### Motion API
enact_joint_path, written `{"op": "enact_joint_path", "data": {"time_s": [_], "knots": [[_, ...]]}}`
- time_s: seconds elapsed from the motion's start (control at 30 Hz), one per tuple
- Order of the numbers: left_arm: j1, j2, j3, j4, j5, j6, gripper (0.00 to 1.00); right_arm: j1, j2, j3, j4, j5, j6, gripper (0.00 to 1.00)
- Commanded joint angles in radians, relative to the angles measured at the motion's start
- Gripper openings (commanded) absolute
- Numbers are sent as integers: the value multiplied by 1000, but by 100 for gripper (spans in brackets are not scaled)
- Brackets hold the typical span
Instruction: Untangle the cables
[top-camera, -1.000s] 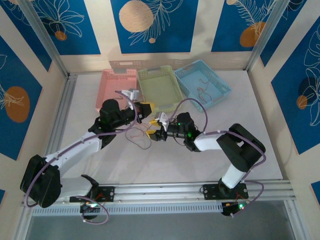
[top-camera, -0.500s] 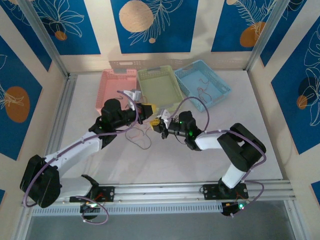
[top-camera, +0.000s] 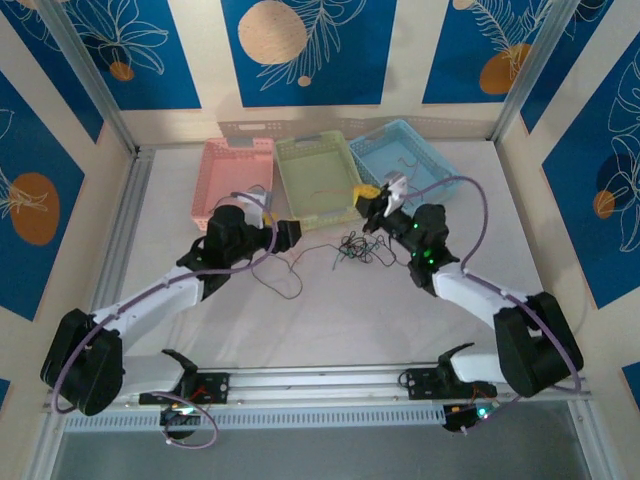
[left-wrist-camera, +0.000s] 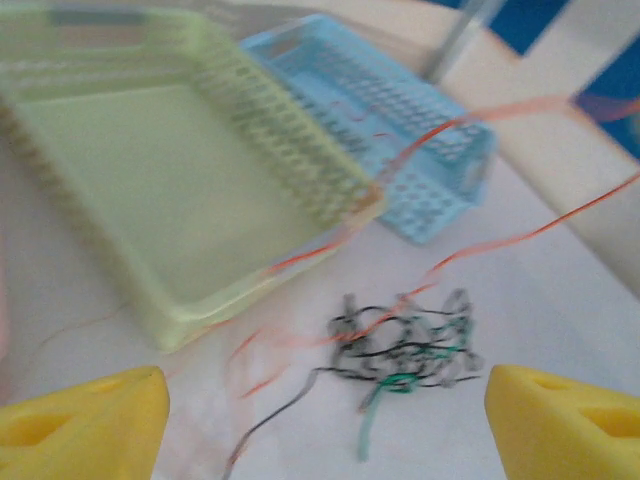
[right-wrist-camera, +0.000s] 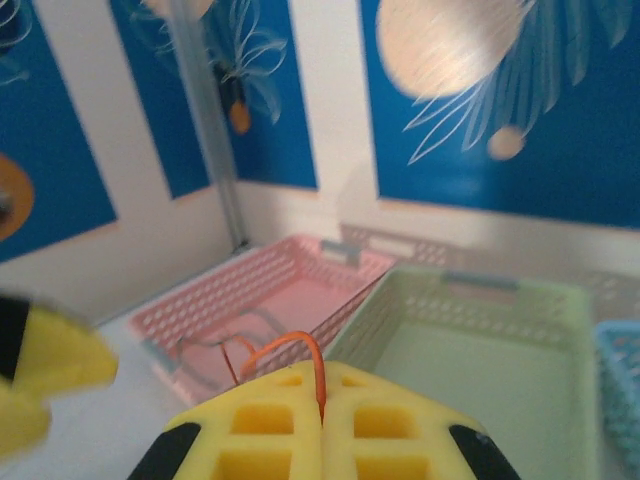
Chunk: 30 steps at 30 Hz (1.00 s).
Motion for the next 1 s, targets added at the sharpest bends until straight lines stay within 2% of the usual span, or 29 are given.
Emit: {"op": "enact_joint_path", "data": {"time_s": [0.0,0.2,0.53,0.77,0.97], "knots": [[28,19,-87,86,-113,-6,83,-68,-34,122,-156,71,89,0],[31,29,-176,164,-151,6,83,-168,21,390,-316,90,141,0],[30,45,-187,173,-132,7,82,-293,276,804,-539,115,201,0],[31,38,-199,181,-142,5,81,-331,434,847,-543,145,171,0],[31,37,-199,182,-139,6,80,-329,490,783,-568,222,167,0]]}}
